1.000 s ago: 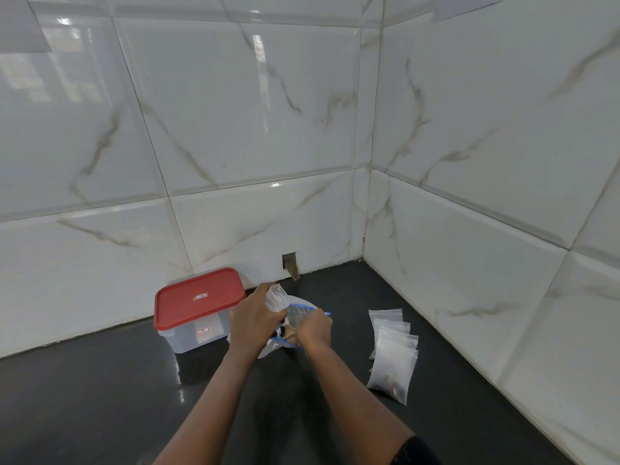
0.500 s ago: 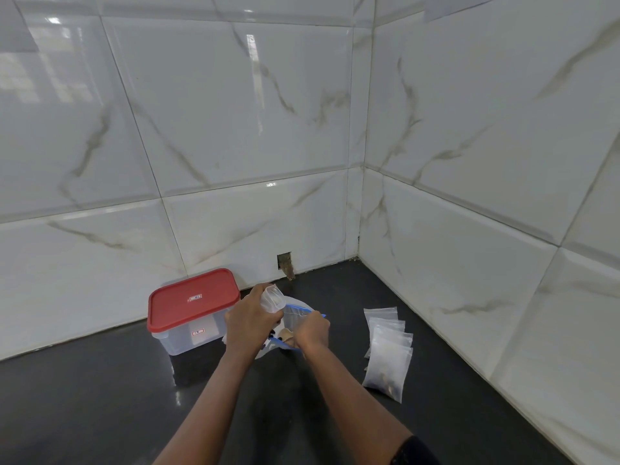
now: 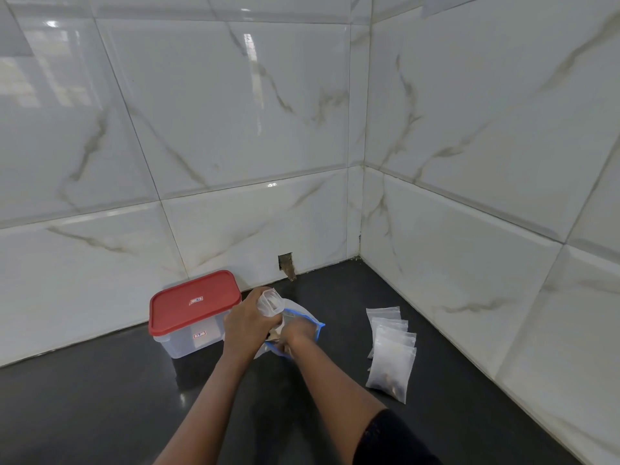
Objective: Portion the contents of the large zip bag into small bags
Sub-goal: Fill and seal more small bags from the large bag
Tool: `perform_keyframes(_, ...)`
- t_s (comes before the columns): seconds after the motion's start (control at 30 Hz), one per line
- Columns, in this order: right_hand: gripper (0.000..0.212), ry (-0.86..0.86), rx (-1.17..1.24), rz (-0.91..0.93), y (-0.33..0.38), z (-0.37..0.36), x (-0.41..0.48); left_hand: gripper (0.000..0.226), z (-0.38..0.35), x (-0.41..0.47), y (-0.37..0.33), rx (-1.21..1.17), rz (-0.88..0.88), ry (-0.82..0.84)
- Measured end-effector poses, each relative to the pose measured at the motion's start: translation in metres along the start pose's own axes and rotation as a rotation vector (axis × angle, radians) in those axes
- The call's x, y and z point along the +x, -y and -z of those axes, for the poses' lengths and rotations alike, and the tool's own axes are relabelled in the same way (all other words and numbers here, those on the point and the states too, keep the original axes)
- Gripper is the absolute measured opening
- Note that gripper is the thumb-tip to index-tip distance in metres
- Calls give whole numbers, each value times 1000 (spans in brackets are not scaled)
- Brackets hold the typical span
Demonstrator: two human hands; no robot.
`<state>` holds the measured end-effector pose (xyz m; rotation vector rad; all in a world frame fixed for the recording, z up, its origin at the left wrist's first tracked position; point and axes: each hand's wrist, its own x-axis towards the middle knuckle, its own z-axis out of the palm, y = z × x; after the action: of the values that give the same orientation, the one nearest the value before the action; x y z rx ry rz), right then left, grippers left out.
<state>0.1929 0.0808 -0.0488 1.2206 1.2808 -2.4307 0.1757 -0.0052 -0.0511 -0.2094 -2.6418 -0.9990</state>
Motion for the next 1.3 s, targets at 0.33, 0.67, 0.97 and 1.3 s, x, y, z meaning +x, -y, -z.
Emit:
perform_keyframes(0.33,21,50,-130,40,-5,-4,17,48,-1,4,7,17,-6,0)
perform_keyframes(0.67,23,-15,-496,279,8,8,11,46,-6,11,-4,73,37,16)
perform_keyframes(0.97,8,-11,-569,373,41,47,-4,43,1,15,-1,-18,87,-6)
perform_keyframes(1.3,21,45,-547,352,75,82,-39,53,-1,2,6,-172,87,42)
